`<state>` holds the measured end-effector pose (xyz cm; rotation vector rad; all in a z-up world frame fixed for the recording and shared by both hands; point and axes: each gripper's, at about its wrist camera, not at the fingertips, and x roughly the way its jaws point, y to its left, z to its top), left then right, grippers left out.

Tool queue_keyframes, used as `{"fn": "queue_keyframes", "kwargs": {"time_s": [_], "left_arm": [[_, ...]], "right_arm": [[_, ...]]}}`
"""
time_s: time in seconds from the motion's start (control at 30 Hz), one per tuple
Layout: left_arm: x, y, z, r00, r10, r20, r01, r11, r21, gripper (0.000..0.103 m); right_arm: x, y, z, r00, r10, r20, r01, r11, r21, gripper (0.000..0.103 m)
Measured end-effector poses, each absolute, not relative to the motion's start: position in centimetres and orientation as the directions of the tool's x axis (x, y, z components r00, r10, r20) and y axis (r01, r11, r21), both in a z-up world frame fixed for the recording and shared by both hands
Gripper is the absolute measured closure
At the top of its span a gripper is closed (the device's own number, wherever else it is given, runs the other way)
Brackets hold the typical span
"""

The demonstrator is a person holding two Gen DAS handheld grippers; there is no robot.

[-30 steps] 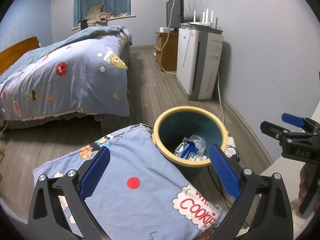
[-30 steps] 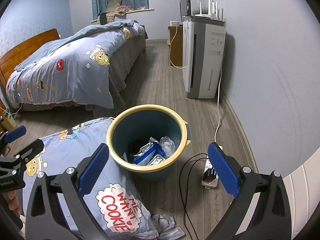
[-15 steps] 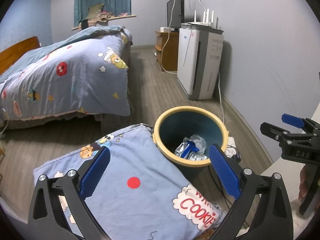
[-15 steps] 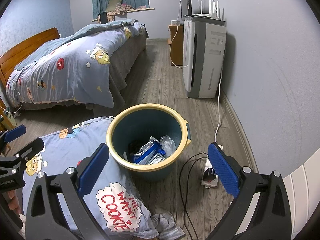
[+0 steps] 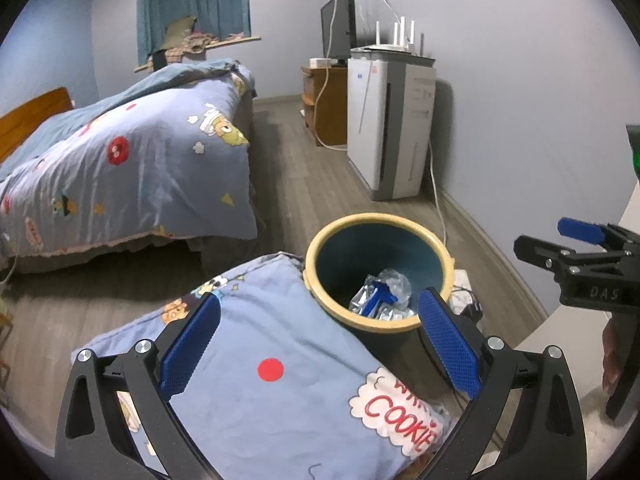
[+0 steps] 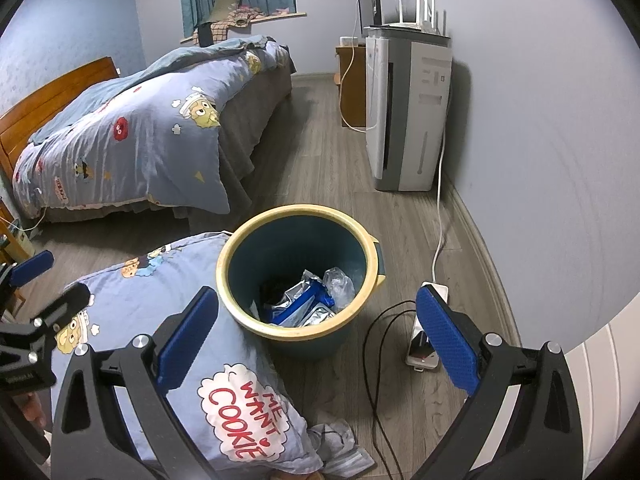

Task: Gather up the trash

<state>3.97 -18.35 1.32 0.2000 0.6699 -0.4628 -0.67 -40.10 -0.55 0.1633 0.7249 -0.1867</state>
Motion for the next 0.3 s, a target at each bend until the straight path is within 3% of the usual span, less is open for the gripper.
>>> {"fn": "queue_keyframes", "kwargs": {"time_s": [0.3], "left_arm": [[3.2,-17.9,2.2,0.685,-0.353,-0.637,0.487,0.873,0.04,0.005]], "right_arm": [[-1.1,-39.6,0.8,0.734,-0.133,-0.665,0.244,0.967,0.076,0.006]]}}
